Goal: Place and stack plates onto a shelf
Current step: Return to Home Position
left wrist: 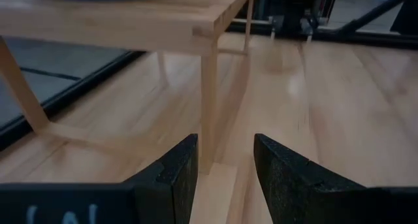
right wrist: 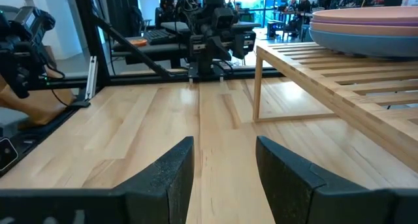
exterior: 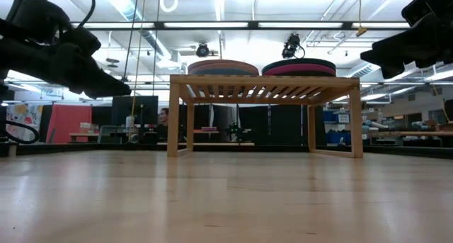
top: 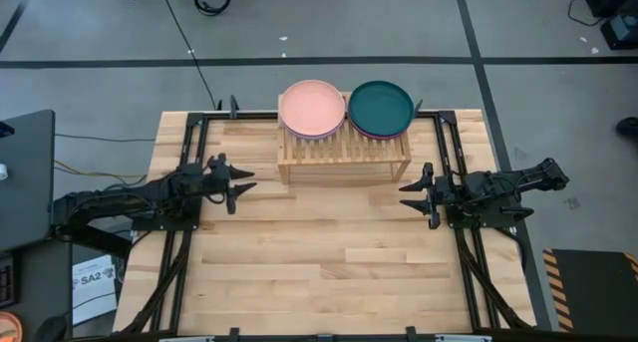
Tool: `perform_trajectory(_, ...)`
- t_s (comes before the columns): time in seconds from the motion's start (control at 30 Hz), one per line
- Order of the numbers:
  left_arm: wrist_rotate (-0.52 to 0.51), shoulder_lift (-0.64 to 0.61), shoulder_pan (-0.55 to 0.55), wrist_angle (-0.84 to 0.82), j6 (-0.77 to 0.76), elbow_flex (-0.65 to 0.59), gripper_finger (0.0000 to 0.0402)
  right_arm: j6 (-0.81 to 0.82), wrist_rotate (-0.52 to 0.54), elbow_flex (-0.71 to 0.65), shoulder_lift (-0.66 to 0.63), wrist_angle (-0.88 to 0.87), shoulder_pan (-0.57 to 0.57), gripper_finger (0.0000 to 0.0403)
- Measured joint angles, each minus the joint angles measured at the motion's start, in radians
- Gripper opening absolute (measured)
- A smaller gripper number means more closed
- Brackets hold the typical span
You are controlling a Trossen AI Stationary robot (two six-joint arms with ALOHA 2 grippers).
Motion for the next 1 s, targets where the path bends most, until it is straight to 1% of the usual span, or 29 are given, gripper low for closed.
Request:
perform_trajectory(0.23,-0.002,0.001,-0.001,0.014,0.0,0.0,0.0155,0.0,0.0,0.0,0.0,0.0,0.0,0.017)
perform_trajectory(0.4,-0.003,-0.027,-0.061,0.018,-0.001,0.0,0.0155,0.0,0.0,0.0,0.0,0.0,0.0,0.017)
perform_trajectory(0.53,-0.002,-0.075,-0.139,0.019,-0.001,0.0,0.0155,0.0,-0.001,0.0,0.0,0.0,0.0,0.017)
perform_trajectory(0.67,-0.002,-0.126,-0.189,0.02,-0.001,0.0,0.0155,0.0,-0.001,0.0,0.0,0.0,0.0,0.017)
perform_trajectory(1.0,-0.002,-0.288,-0.213,0.022,-0.001,0.0,0.0155,0.0,-0.001,0.0,0.0,0.0,0.0,0.017)
